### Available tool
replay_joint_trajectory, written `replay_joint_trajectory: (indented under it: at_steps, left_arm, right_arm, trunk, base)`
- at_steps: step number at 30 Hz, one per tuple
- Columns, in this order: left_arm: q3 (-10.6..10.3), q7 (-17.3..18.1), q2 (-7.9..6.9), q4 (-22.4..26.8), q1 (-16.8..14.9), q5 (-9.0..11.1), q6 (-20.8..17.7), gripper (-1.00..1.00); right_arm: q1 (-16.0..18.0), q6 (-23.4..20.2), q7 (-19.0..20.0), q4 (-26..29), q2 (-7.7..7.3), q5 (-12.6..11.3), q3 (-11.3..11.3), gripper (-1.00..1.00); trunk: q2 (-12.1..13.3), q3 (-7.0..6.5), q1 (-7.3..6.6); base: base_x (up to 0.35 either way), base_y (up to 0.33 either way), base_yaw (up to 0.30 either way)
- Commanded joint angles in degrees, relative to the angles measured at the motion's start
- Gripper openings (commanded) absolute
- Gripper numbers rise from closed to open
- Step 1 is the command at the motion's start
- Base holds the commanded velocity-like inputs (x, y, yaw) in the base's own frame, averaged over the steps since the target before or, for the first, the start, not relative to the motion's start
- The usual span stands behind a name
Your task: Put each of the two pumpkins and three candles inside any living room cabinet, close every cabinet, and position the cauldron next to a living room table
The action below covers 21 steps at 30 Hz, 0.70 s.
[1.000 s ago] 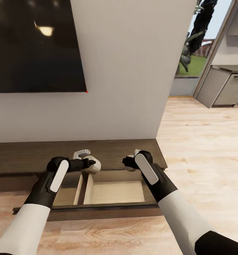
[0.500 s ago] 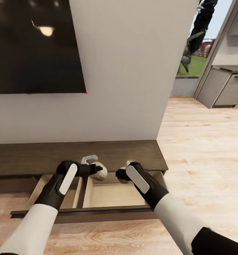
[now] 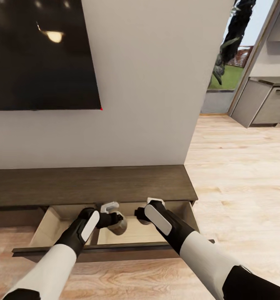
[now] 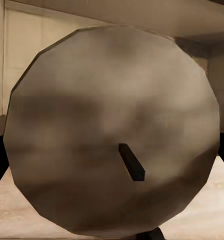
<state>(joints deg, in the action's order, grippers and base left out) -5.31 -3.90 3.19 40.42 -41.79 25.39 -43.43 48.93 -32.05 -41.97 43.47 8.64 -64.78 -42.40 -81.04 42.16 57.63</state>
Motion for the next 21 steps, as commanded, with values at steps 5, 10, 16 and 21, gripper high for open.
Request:
replay_joint_trajectory:
  at_steps: [5,10,16,21]
  left_arm:
    - [-0.6,-0.6,0.14,-2.9,0.0,0.4,3.4,-1.00]
    - [-2.4,-0.6,-0.21,-3.1,0.0,0.5,7.0,-1.00]
    - [-2.7,-0.6,-0.23,-3.1,0.0,0.5,8.5,-1.00]
    - [-2.8,-0.6,-0.36,-3.2,0.1,-1.8,9.5,-1.00]
  right_arm:
    - [0.1,1.1,-0.1,0.0,-0.03,-0.3,-1.8,-1.00]
    - [0.1,4.0,-0.1,-1.6,-0.03,-0.3,-3.6,-1.00]
    - [0.1,4.2,0.0,-2.3,-0.03,-0.3,-4.0,-1.00]
    - [0.1,3.9,-0.1,-2.3,-0.09,-0.4,-3.9,-1.00]
  trunk:
    - [0.0,0.04,0.00]
    - [0.0,0.04,0.00]
    - [0.0,0.04,0.00]
    - [0.0,0.04,0.00]
  base:
    - [0.000,0.000,0.000]
    - [0.000,0.000,0.000]
    - [0.002,0.000,0.000]
    - [0.127,0.028,0.000]
